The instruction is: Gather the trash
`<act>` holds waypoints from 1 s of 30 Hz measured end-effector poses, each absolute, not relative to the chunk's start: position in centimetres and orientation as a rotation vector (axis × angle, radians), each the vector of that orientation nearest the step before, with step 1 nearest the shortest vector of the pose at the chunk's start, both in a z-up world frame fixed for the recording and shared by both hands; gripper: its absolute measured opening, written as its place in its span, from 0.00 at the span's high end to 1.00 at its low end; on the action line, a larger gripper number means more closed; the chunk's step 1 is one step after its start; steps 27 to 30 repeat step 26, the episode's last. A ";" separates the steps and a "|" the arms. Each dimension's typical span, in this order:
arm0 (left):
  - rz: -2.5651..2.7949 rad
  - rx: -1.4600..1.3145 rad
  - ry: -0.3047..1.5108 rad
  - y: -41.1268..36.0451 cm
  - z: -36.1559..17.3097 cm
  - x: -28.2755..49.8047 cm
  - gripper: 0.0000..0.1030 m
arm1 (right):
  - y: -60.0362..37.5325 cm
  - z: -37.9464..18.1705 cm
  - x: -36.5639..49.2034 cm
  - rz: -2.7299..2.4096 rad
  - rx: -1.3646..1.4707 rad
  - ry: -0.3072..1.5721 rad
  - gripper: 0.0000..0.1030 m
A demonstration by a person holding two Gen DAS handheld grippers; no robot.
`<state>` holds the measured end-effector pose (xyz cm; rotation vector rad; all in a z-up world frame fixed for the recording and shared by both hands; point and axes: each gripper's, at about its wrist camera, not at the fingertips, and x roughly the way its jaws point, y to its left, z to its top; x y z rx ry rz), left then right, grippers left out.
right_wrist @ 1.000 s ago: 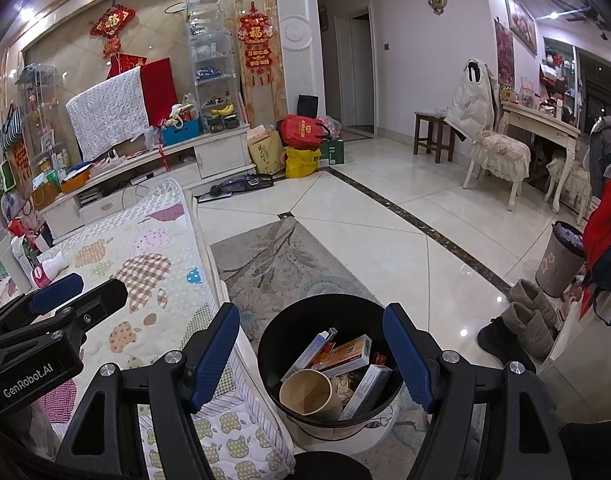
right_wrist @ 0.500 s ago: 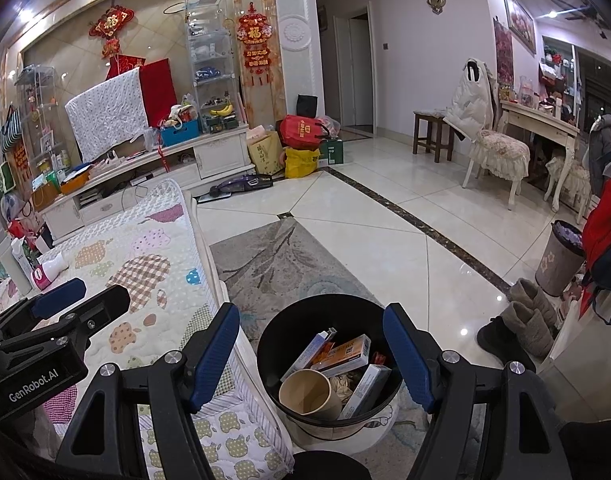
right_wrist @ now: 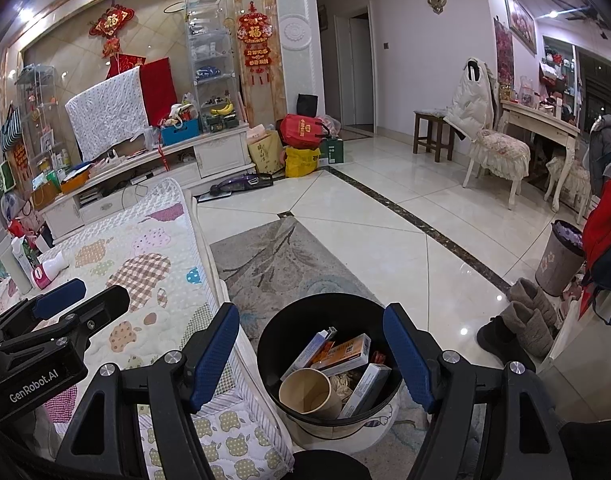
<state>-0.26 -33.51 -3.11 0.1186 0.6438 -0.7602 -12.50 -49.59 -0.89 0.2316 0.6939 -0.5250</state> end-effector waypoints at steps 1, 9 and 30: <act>-0.760 0.118 0.644 -33.5 -3.1 -0.2 0.27 | -49.6 -0.9 -12.5 -0.525 0.231 0.694 0.30; -0.765 0.119 0.647 -33.5 -3.3 -0.3 0.27 | -49.6 -0.9 -12.6 -0.525 0.234 0.698 0.30; -0.773 0.123 0.664 -33.5 -4.1 -0.5 0.27 | -49.5 -1.3 -12.8 -0.521 0.234 0.710 0.30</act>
